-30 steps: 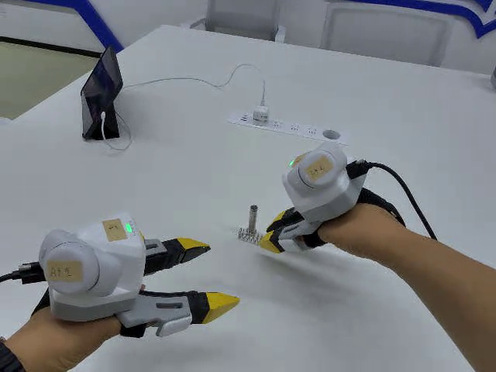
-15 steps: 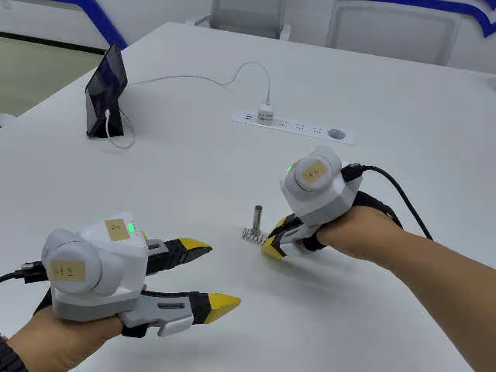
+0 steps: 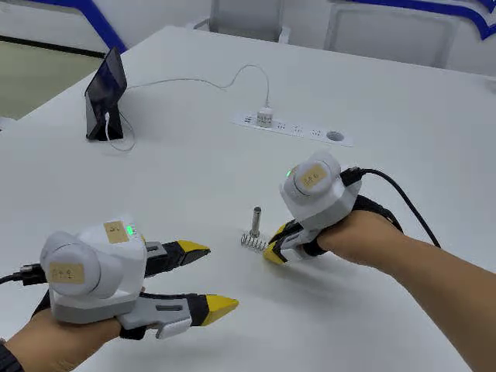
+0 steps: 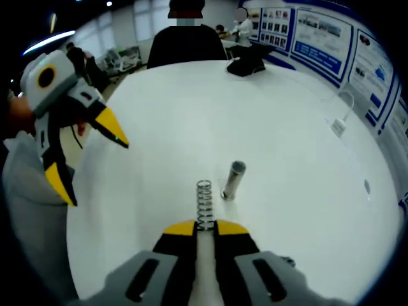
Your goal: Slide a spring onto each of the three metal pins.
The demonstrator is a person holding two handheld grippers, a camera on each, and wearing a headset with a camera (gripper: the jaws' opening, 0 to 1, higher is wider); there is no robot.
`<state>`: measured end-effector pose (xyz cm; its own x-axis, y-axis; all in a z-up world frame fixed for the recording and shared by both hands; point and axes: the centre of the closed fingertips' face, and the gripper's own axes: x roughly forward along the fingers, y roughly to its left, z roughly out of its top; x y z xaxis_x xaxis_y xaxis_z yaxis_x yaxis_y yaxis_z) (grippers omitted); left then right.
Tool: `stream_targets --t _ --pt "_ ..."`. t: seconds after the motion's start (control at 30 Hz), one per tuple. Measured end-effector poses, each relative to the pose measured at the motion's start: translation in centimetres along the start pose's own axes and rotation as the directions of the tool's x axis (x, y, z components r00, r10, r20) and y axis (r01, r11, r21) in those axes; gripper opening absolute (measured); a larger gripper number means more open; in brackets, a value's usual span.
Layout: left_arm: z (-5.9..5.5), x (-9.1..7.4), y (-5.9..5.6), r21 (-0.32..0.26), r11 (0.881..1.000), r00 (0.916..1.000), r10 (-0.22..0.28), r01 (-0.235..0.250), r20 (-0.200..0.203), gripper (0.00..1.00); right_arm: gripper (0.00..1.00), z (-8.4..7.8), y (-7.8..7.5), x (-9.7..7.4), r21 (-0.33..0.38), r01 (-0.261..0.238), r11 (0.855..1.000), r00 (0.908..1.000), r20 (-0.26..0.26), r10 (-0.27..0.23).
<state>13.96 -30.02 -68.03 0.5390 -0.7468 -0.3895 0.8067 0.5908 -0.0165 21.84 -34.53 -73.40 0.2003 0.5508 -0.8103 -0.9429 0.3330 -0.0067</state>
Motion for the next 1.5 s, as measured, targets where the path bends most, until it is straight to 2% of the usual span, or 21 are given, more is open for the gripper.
stream_targets --t 0.37,0.8,0.9,1.17,1.5 --pt "0.5 0.6 -0.9 0.027 0.999 0.9996 -0.027 0.027 0.001 0.5 0.12 -0.8 3.1 -2.5 -0.075 -0.048 0.996 0.9988 -0.014 0.048" --pt "1.0 1.7 -3.2 0.072 0.993 0.9952 -0.098 0.098 -0.007 0.47 0.12 -1.8 6.8 -5.8 -0.163 -0.115 0.98 0.9924 -0.061 0.107" --pt "1.1 2.0 -3.8 0.09 0.989 0.9928 -0.12 0.12 -0.008 0.44 0.12 -1.8 7.6 -6.4 -0.181 -0.129 0.975 0.9906 -0.068 0.119" --pt "1.3 2.2 -4.7 0.152 0.977 0.9882 -0.153 0.153 -0.012 0.34 0.12 -1.5 8.8 -7.3 -0.225 -0.151 0.963 0.9868 -0.091 0.134" --pt "0.9 2.4 -5.5 0.205 0.961 0.9823 -0.184 0.188 -0.038 0.19 0.12 -1.1 10.1 -7.4 -0.266 -0.182 0.947 0.9807 -0.12 0.155"
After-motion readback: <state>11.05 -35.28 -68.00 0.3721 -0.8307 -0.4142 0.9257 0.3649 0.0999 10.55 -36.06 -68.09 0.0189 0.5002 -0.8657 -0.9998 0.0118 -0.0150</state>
